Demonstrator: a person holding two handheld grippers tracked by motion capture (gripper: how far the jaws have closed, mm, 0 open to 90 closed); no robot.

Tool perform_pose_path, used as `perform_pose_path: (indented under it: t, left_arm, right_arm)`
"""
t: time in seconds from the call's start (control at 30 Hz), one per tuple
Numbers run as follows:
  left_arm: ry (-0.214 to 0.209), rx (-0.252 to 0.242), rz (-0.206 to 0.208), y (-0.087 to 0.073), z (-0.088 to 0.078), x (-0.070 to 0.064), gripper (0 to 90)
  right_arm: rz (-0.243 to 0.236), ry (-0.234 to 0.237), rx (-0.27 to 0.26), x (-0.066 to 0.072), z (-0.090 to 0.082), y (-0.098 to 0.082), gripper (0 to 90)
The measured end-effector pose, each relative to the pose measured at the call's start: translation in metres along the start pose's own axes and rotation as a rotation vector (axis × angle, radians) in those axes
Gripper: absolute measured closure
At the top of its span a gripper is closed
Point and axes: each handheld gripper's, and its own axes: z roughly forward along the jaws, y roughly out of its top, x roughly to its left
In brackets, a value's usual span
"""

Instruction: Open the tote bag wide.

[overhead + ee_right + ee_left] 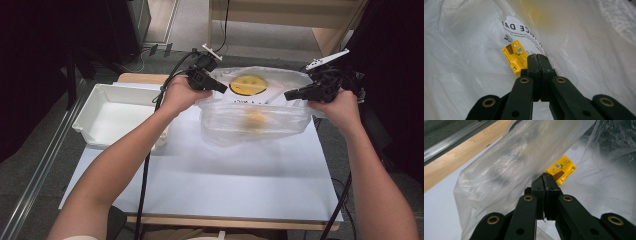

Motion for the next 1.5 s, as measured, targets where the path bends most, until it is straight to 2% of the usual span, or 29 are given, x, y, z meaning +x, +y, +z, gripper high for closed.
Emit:
perform_pose_path:
  t: [0.37, 0.73, 1.17, 1.33, 1.5]
  left_arm:
    - [0.017, 0.044, 0.011, -0.013, 0.022, -0.001, 89.0]
    - [0.025, 0.003, -0.015, -0.025, 0.029, 0.007, 88.8]
    - [0.051, 0.024, -0.01, -0.036, 0.044, 0.011, 88.4]
    - [0.057, 0.022, -0.023, -0.039, 0.053, 0.016, 88.2]
    - [0.058, 0.028, -0.031, -0.042, 0.062, 0.019, 87.9]
  right_arm:
    - [0.024, -0.005, 0.009, -0.002, 0.019, -0.013, 90.0]
    - [0.039, -0.014, -0.012, 0.0, 0.031, -0.025, 90.0]
    - [0.069, -0.033, -0.02, -0.004, 0.043, -0.041, 90.0]
    - [0.069, -0.055, -0.029, -0.006, 0.047, -0.048, 90.0]
    - [0.094, -0.061, -0.037, -0.011, 0.054, -0.054, 90.0]
